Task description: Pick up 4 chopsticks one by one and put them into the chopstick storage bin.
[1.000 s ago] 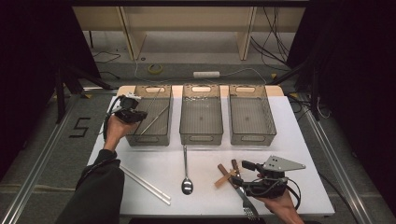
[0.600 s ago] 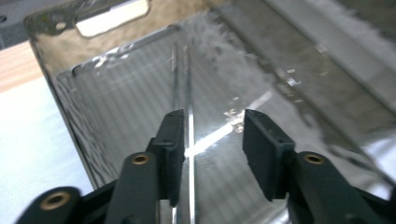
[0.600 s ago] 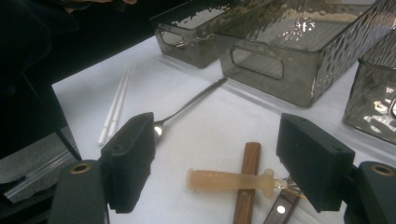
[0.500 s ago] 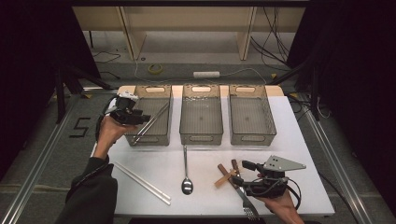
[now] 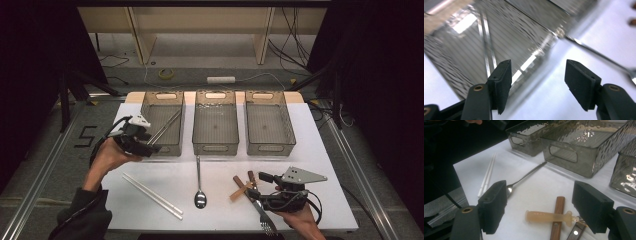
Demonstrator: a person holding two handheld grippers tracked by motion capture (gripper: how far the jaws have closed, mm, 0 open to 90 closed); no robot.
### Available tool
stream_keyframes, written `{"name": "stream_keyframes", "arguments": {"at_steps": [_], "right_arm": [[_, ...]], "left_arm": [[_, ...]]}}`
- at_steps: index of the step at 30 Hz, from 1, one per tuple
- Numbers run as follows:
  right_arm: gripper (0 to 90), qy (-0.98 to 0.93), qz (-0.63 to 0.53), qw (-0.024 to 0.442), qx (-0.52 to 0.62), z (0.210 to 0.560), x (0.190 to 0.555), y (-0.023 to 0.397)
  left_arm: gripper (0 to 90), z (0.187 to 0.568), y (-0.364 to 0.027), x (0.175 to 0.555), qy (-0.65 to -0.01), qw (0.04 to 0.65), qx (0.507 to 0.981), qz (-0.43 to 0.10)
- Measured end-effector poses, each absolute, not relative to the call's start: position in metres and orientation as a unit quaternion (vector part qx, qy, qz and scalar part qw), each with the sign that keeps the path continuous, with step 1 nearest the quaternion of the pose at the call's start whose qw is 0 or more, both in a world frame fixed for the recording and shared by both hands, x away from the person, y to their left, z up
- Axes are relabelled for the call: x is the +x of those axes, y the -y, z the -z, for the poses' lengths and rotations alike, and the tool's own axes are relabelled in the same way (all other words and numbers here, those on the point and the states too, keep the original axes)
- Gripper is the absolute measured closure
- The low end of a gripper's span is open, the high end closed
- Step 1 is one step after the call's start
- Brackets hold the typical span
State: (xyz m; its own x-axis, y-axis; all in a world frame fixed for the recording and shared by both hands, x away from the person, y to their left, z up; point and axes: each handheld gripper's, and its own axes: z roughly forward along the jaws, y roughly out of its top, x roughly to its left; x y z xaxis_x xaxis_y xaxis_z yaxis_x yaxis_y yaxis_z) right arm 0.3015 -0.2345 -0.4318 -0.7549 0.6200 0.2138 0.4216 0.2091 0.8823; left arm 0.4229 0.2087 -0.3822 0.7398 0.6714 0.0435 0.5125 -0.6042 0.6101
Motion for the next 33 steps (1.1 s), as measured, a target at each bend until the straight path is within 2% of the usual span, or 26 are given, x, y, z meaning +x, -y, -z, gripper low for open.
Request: {"name": "stream_keyframes", "arguments": {"at_steps": [8, 16, 33], "right_arm": [[29.2, -0.774, -0.529, 0.095, 0.334, 0.431, 0.302, 0.232], [29.1, -0.775, -0.529, 0.095, 0.333, 0.431, 0.301, 0.233], [29.1, -0.775, -0.528, 0.097, 0.333, 0.431, 0.301, 0.233]], "left_arm": [[32.3, 0.391, -0.198, 0.389, -0.280, 0.273, 0.914, -0.110], [31.8, 0.399, -0.189, 0.364, -0.218, 0.256, 0.937, -0.093], [29.7, 0.432, -0.181, 0.336, -0.146, 0.179, 0.971, -0.060]]}}
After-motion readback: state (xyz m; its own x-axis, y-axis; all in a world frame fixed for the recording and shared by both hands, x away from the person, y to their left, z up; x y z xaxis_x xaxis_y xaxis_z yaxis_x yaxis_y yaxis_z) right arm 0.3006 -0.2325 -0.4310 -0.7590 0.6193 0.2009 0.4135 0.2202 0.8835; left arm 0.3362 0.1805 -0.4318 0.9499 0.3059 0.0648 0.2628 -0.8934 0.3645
